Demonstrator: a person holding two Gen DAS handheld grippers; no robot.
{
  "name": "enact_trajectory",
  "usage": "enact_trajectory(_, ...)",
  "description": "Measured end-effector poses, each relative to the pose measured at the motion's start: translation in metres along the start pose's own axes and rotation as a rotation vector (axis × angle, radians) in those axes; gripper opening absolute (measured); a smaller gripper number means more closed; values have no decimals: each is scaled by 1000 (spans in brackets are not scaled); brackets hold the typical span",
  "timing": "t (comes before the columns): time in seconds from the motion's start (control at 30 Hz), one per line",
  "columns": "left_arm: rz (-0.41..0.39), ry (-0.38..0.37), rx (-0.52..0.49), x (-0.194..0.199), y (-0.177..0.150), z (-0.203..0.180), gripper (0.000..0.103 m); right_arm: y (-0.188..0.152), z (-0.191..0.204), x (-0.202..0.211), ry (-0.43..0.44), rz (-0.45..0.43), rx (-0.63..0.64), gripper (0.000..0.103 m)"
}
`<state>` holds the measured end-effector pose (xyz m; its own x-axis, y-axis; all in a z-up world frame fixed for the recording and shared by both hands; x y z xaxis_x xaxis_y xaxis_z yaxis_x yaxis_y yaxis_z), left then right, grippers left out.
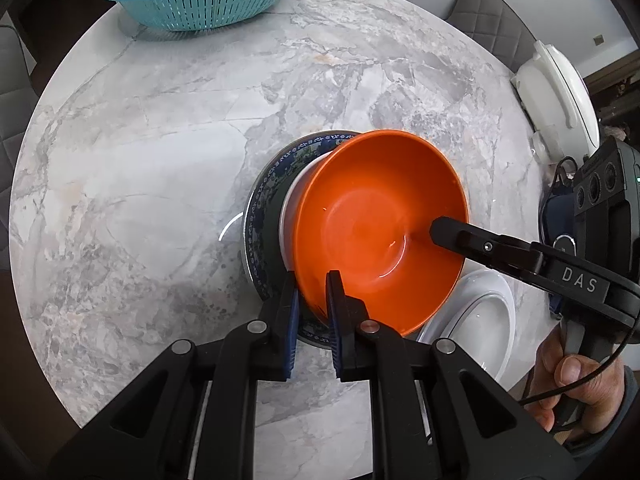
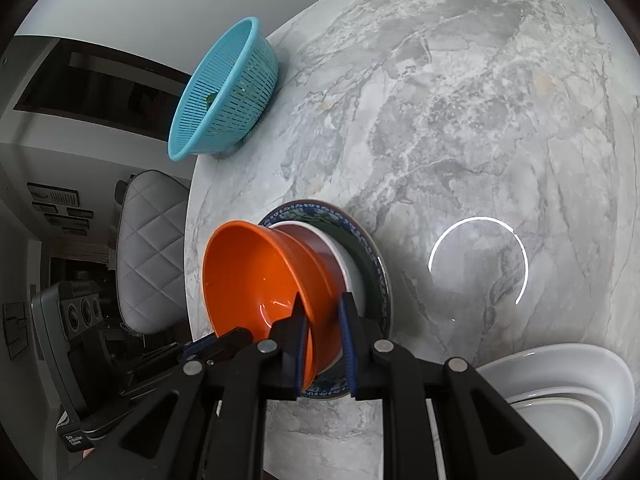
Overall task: Organize plates and bowls
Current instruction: 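Lower the orange bowl into the white bowl and open both grippers, then close both grippers on the patterned bowl rim holding the nested bowls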
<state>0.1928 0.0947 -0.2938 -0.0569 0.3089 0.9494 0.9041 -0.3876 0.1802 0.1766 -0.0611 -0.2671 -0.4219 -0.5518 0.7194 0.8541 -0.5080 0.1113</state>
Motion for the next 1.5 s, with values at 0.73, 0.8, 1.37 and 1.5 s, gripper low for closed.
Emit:
enact_trajectory(0.73,-86,-23,44,18,2,3,76,7,0,10,9,11,34,17)
enact_trajectory(0.8,-131,-40,69,28,-1,11,88,10,1,17,40,18,46,46)
enact_trajectory(1.37,-172,-195,160,2,-19,75,88,41,-33,8,49,198,169,52)
enact_trajectory(1.5,-161,-201,172,-7,-23,78,82,37,-31,-2,54,230,196,50)
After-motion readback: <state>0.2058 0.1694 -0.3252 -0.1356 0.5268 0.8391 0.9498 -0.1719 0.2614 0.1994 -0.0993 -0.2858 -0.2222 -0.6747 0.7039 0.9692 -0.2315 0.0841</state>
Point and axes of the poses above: each gripper's, at about its wrist camera, not at the fingertips, and x roughly against the way its jaws point, z to its left, y to its top, the point moved 7 cm from there along -x, roughly the way its jaws point, and after that the axes turned 9 degrees about -x, right-handed, at the moved point
